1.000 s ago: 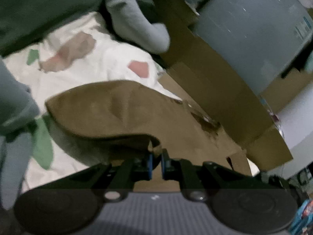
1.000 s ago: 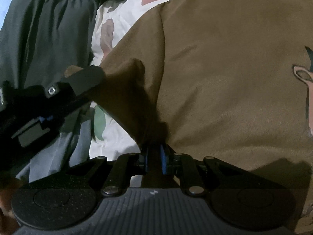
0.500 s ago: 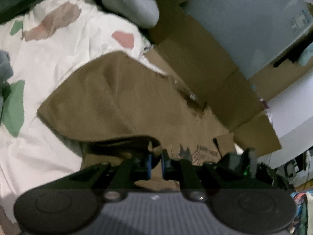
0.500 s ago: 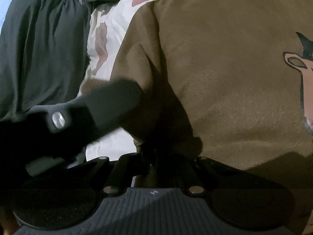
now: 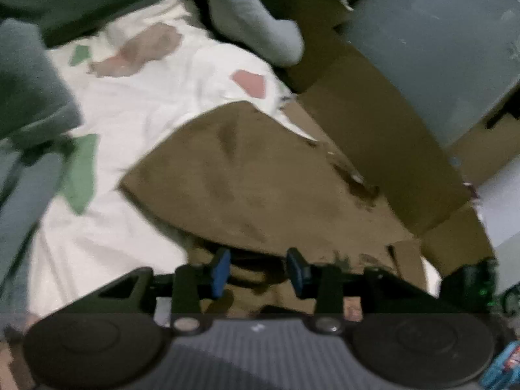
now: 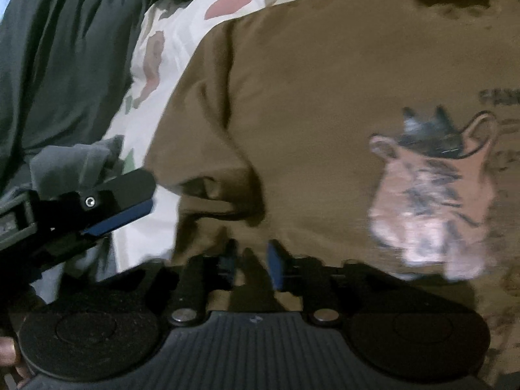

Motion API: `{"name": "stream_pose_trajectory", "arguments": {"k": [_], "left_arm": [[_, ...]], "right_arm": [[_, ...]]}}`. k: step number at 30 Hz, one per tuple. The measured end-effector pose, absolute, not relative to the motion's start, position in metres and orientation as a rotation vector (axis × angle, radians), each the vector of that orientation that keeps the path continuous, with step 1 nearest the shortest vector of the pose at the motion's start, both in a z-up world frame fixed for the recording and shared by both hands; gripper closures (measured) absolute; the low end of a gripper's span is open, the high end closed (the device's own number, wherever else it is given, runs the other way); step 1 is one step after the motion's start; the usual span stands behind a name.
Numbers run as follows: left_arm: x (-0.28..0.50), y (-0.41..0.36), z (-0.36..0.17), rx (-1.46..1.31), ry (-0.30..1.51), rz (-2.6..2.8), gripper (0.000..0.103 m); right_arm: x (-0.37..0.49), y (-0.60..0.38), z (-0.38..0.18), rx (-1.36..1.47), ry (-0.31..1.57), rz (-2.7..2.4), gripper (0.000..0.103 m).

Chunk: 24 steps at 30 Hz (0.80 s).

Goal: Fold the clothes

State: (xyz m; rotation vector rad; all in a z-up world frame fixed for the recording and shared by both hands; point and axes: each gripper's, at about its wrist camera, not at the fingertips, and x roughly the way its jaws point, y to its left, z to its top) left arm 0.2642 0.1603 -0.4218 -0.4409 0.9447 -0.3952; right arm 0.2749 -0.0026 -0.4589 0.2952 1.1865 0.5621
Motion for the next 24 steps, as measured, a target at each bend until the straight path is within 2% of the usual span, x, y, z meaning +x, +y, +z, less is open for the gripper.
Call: {"name": "stream_pose_trajectory", "arguments": {"k": [4, 8, 13, 21, 24], "left_arm": [[0.260, 0.170, -0.431, -0.453, 0.952, -0.315, 0.057], [0.258, 0.177, -0.444, -0.481, 0.964, -0.235, 0.057], [0.256, 0.177, -0.460, -0.495, 0.969, -0.186, 0.058], [0.256, 0.174, -0.470, -0.490, 0.948, -0.179, 0.060], [0.259, 0.170, -0.470, -0.463, 0.938, -0.195, 0.065]], "right_arm": [[0.277, -0.005, -0.458, 0.294, 1.182, 0.565, 0.070], [0.279, -0.010, -0.455, 0.303, 1.172, 0.567, 0.069], [0.285, -0.016, -0.448, 0.312, 1.129, 0.562, 0.055], [0.295, 0.001, -0.437, 0.289, 1.077, 0.589, 0.055], [0.297, 0.013, -0.435, 0.232, 1.067, 0.608, 0.055]]}}
